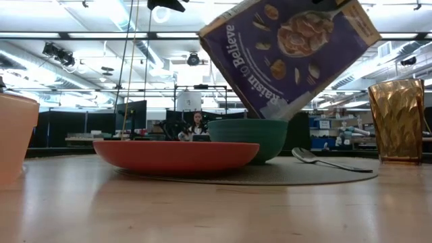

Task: Arrange a breakfast setting
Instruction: Pour the cereal from the cereal box into the blue bowl

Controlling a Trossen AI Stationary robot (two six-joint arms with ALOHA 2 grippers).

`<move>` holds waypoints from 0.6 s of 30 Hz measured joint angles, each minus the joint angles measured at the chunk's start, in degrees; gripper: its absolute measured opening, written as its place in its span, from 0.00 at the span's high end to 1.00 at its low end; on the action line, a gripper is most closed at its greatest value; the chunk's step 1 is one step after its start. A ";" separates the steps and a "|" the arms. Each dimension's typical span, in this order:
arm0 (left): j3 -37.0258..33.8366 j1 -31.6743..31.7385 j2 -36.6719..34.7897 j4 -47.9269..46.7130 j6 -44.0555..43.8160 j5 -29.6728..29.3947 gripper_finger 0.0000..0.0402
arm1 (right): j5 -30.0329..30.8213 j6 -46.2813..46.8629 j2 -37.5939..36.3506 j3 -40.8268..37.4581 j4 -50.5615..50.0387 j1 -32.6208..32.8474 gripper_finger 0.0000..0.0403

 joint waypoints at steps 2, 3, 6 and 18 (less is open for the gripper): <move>0.00 -0.01 0.00 0.00 -0.02 0.01 0.48 | -0.58 0.11 0.05 0.00 -0.19 0.42 0.60; 0.00 -0.01 0.00 0.02 -0.02 0.01 0.48 | 0.44 0.05 0.09 0.00 -0.52 0.60 0.60; 0.00 0.01 0.00 0.02 -0.04 -0.01 0.48 | 0.96 0.63 0.11 0.00 0.62 0.59 0.60; 0.00 -0.05 0.00 0.02 -0.83 0.01 0.48 | 2.78 -0.23 0.68 -0.04 3.32 0.42 0.60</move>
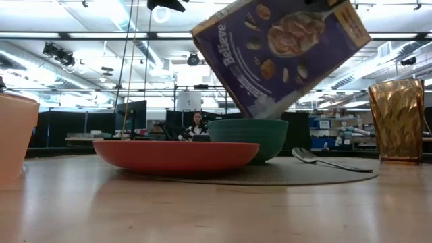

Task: Arrange a breakfast setting
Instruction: Pour the cereal from the cereal box into the blue bowl

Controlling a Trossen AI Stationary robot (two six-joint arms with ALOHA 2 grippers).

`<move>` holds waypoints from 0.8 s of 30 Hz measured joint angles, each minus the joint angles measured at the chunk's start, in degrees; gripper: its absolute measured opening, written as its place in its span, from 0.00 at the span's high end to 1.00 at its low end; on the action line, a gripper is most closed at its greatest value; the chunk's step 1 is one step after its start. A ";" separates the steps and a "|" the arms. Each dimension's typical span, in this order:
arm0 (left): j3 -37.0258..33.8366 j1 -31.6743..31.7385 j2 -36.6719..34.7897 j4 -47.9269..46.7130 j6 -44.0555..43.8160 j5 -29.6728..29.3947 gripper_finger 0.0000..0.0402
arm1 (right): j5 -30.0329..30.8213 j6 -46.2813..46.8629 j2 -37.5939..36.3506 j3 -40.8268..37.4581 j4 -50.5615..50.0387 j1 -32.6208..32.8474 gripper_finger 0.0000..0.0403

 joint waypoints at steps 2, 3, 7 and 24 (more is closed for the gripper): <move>0.00 -0.20 0.00 -0.01 0.00 -0.02 0.48 | -1.74 -0.32 0.18 0.00 1.06 -0.04 0.60; 0.00 -0.28 0.00 -0.02 0.04 0.00 0.48 | -1.10 -0.49 0.28 0.00 0.74 -0.04 0.60; 0.00 -0.63 0.00 -0.04 0.07 0.00 0.48 | -1.77 -0.15 0.50 0.00 1.38 -0.04 0.60; 0.00 -0.92 0.00 -0.05 -0.08 0.00 0.48 | -0.64 -1.28 1.02 -0.33 -0.87 0.40 0.60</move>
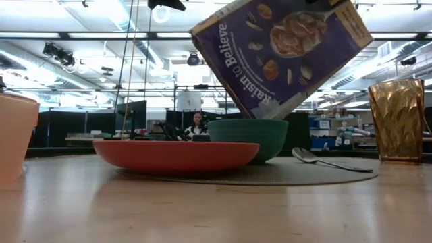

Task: Arrange a breakfast setting
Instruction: Pour the cereal from the cereal box into the blue bowl

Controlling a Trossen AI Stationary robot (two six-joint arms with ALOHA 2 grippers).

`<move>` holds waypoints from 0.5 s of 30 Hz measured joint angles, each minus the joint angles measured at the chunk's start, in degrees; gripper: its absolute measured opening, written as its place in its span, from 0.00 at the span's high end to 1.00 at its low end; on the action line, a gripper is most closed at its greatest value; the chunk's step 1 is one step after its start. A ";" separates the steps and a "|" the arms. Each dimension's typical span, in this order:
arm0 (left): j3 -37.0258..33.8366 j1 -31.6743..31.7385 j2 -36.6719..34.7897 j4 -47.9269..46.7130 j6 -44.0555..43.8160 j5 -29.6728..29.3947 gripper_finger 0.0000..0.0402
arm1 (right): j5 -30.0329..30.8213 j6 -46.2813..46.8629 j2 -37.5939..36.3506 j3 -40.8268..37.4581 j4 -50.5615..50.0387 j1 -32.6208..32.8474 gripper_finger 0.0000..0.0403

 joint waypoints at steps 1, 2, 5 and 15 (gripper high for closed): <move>0.00 0.00 0.00 0.01 -0.06 -0.01 0.48 | -0.02 -0.28 0.38 -0.04 0.23 -0.02 0.60; 0.00 0.00 0.00 0.00 -0.12 0.00 0.48 | -0.04 -0.57 0.94 -0.13 0.47 -0.06 0.60; 0.00 -0.35 0.00 0.02 -0.13 -0.02 0.48 | 0.72 -1.53 2.79 -0.15 1.36 -0.07 0.60; 0.00 -0.35 0.02 0.00 -0.13 -0.02 0.48 | 1.03 -2.38 5.05 -0.11 4.30 -0.07 0.60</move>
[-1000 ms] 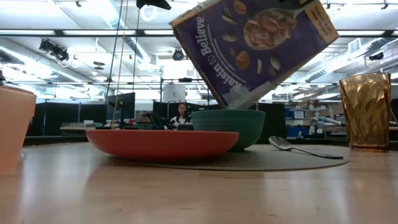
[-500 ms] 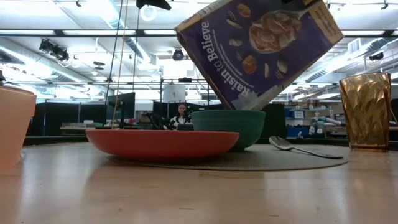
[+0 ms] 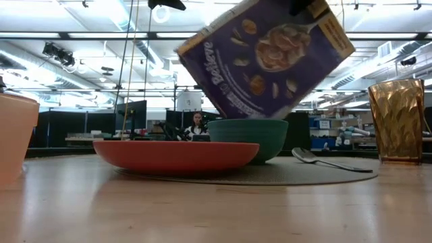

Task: Arrange a breakfast setting
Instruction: Pour the cereal from the cereal box into the blue bowl

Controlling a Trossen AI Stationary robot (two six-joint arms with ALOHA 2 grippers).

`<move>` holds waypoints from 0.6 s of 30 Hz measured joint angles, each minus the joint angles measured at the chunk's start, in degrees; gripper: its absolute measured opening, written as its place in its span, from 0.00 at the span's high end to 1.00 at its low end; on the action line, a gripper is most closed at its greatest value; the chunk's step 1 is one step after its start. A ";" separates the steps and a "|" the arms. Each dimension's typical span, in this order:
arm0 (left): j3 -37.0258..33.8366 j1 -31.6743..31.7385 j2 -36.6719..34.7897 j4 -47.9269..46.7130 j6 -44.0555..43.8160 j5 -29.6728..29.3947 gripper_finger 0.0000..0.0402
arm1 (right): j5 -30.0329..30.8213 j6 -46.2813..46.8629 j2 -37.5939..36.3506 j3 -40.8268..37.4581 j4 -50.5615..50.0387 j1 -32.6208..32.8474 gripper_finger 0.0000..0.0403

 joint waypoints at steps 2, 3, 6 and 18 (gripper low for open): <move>0.00 0.00 -0.02 -0.02 0.00 0.00 0.48 | 0.02 0.03 -0.16 0.50 0.38 0.00 0.60; 0.00 0.00 -0.02 0.00 0.00 0.02 0.48 | 0.02 0.09 -0.48 0.66 0.07 0.00 0.60; 0.00 0.00 -0.02 0.00 0.02 0.01 0.48 | 0.02 0.94 -1.46 1.48 -1.13 0.00 0.60; -0.05 0.00 -0.78 0.48 0.01 0.02 0.48 | 0.20 2.98 -5.64 2.78 -8.62 0.00 0.60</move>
